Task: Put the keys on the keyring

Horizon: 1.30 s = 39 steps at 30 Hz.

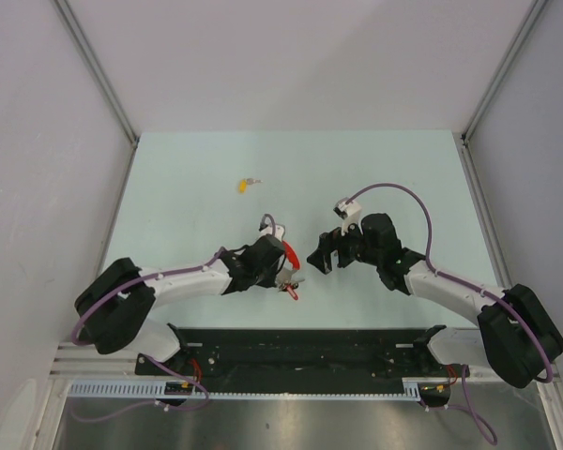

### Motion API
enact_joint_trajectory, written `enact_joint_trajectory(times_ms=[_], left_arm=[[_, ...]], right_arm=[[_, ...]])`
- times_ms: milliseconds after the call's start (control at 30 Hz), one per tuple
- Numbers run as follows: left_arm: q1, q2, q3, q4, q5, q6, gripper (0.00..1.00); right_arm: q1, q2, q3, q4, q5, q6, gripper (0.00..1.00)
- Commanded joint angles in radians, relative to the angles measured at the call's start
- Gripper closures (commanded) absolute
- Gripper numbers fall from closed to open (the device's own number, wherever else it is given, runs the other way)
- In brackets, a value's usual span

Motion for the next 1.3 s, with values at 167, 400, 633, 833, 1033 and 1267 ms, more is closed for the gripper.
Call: enact_joint_trajectory(times_ms=[167, 400, 633, 833, 1033, 1267], left_arm=[[-0.001, 0.027, -0.004, -0.028, -0.046, -0.007, 0.82], [0.007, 0.021, -0.005, -0.017, -0.016, -0.007, 0.83], [0.007, 0.008, -0.013, 0.000, 0.021, -0.030, 0.83], [0.010, 0.025, -0.011, -0.011, 0.023, -0.052, 0.82], [0.014, 0.044, -0.004, -0.006, 0.039, -0.052, 0.85], [0.014, 0.007, -0.005, -0.009, 0.052, -0.041, 0.95]], right_arm=[[-0.004, 0.014, -0.003, 0.035, -0.025, -0.017, 0.04], [-0.002, 0.014, -0.003, 0.035, -0.028, -0.019, 0.03], [-0.002, 0.014, -0.003, 0.036, -0.032, -0.017, 0.04], [-0.002, 0.012, -0.003, 0.035, -0.034, -0.016, 0.04], [-0.002, 0.006, -0.003, 0.030, -0.032, -0.019, 0.04], [-0.002, -0.004, -0.003, 0.027, -0.034, -0.022, 0.04]])
